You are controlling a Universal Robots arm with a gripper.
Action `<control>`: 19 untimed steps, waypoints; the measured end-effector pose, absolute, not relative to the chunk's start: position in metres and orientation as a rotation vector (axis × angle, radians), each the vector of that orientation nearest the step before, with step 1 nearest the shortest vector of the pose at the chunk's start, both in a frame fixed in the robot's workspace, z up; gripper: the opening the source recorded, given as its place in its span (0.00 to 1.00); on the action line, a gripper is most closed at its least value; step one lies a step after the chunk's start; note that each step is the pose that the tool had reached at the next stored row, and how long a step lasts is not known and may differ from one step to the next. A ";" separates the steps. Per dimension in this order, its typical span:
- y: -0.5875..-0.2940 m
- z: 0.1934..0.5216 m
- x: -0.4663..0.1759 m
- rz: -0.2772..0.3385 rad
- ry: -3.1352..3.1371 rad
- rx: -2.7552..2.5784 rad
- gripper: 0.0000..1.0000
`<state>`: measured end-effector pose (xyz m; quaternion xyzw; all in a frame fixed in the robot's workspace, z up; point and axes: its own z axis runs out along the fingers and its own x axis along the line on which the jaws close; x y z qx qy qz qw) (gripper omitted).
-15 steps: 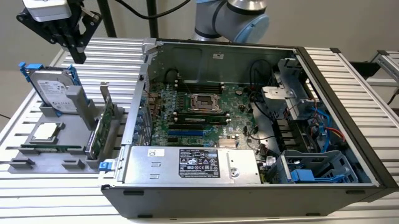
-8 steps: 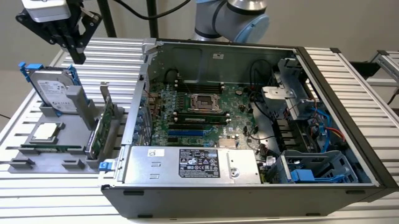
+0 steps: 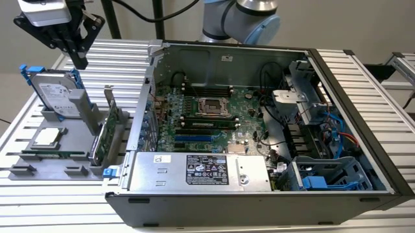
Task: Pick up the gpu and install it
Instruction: 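Reach for the gpu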
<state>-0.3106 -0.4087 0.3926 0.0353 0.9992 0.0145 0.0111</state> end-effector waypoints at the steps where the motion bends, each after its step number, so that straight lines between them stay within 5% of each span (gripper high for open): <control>1: -0.410 0.393 -0.311 0.045 3.117 0.110 0.00; 19: -0.430 0.393 -0.311 0.045 3.117 0.110 0.00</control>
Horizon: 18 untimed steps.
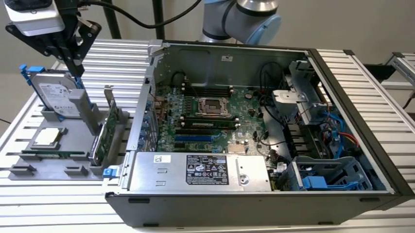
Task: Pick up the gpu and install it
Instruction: 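Reach for the gpu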
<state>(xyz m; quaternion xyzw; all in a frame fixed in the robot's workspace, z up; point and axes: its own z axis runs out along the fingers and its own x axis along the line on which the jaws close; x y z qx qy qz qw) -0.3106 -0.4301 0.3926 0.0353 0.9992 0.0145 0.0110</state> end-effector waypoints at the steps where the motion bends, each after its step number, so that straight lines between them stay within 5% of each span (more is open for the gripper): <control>1: -0.431 0.393 -0.311 0.045 3.117 0.110 0.00; 18: -0.458 0.392 -0.311 0.045 3.122 0.110 0.00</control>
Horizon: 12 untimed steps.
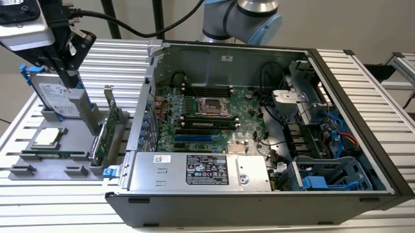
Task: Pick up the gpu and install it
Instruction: 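Reach for the gpu, then pick up the gpu and move the gpu toward the slot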
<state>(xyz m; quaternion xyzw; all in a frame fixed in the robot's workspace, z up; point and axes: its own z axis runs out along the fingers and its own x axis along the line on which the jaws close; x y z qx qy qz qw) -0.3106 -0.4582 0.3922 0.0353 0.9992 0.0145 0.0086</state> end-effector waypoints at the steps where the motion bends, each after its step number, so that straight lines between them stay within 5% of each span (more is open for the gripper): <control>1: -0.460 0.392 -0.311 0.045 3.123 0.110 0.00; 12: -0.477 0.392 -0.311 0.045 3.127 0.111 0.00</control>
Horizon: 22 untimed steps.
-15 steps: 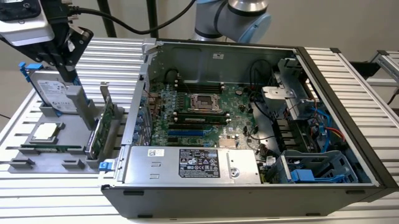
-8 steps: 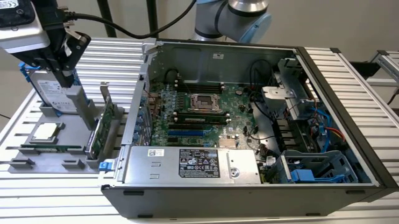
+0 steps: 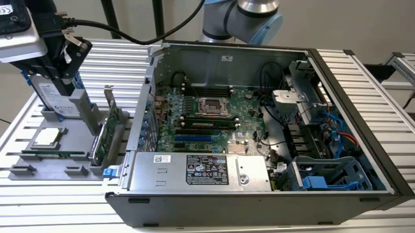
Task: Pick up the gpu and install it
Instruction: 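Pick up the gpu and move the gpu toward the slot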
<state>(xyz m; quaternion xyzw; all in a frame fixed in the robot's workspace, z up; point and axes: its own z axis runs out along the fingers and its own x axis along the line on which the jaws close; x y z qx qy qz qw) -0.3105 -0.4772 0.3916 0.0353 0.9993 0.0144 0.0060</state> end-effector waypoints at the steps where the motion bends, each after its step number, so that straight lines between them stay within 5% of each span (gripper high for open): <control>1: -0.479 0.392 -0.311 0.045 3.128 0.111 0.00; 22: -0.498 0.391 -0.309 0.045 3.133 0.111 0.00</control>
